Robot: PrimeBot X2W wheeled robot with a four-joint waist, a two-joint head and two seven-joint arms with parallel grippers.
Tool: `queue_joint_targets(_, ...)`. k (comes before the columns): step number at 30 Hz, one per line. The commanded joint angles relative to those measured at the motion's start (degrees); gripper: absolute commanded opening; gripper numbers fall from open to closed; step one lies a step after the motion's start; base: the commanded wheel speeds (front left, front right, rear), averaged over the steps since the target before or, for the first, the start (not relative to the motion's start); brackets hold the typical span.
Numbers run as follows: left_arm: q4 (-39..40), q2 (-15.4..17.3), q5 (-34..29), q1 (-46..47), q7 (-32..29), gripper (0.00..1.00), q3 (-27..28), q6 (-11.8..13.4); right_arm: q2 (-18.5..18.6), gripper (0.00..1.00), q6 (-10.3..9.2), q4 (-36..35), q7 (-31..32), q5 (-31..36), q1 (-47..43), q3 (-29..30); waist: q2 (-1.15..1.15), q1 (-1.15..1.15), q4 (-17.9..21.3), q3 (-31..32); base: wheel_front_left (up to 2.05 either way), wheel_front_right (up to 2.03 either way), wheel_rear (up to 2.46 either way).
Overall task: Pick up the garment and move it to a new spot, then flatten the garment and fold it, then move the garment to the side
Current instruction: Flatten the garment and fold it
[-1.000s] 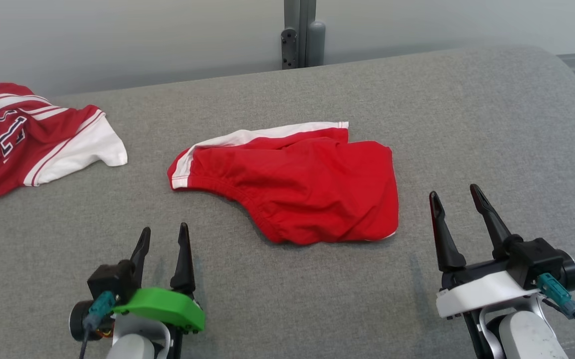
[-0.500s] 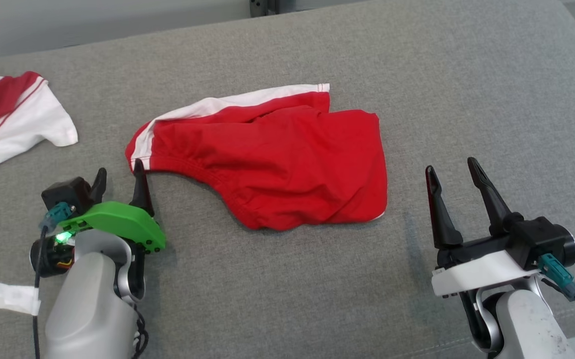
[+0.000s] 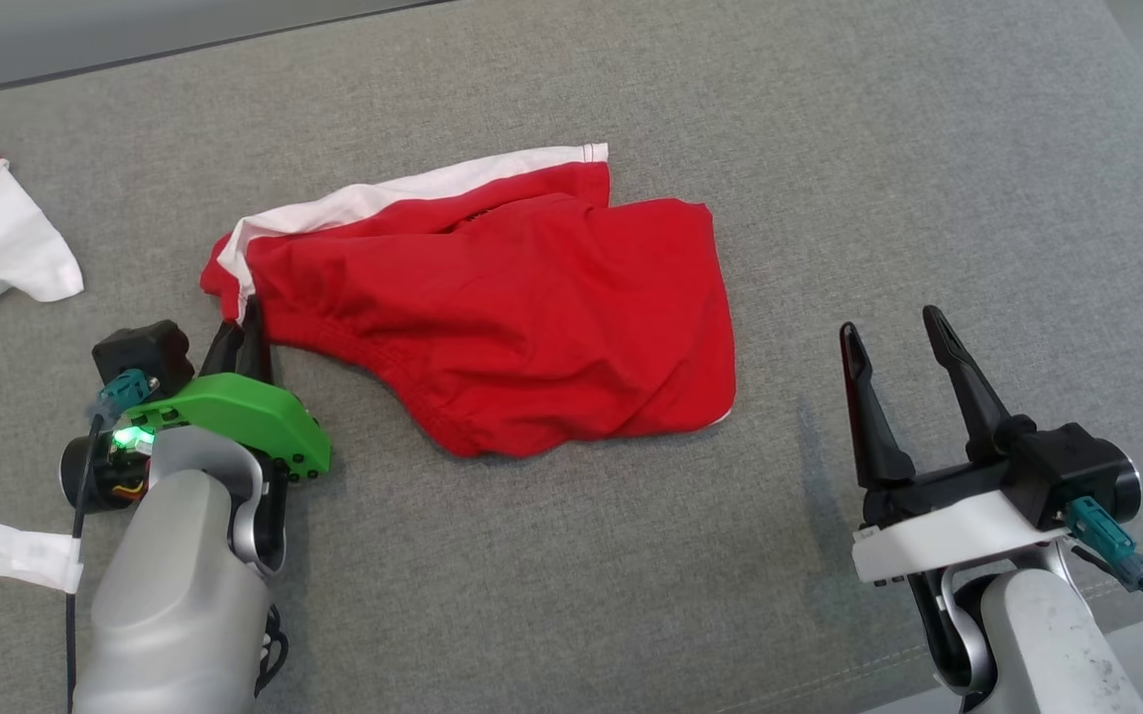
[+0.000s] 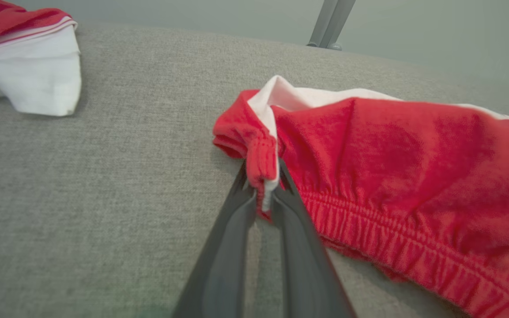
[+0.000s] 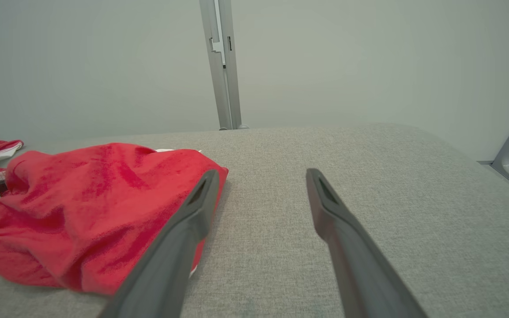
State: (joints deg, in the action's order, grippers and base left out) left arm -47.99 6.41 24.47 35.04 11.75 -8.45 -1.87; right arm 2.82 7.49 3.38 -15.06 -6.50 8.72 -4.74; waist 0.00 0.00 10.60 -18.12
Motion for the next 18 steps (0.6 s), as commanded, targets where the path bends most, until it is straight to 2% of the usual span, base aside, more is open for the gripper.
queue_joint_targets(1, 0.1, 0.1, -0.5, 1.2, 0.7, 0.00, -0.2, -0.5, 0.1, 1.00, -0.01, 0.1, -0.2, -0.3, -0.1, 0.0, 0.00, 0.00, -0.4, 0.8, 0.00, 0.00, 0.00)
queue_joint_targets(8, 6.8, -1.2, -2.0, 2.8, 3.2, 0.00, -1.9, -2.3, 0.1, 1.00, -0.01, 0.6, -0.2, -0.3, -0.9, -0.3, 0.00, 0.00, -1.1, 3.2, 0.00, 0.00, 0.00)
queue_joint_targets(18, 25.4, -3.1, -0.7, 3.1, 3.4, 0.00, -6.9, -4.4, 0.1, 1.00, -0.01, 1.2, -0.2, -0.1, -2.0, 0.3, 0.00, 0.00, -1.6, 6.7, 0.00, 0.00, 0.00)
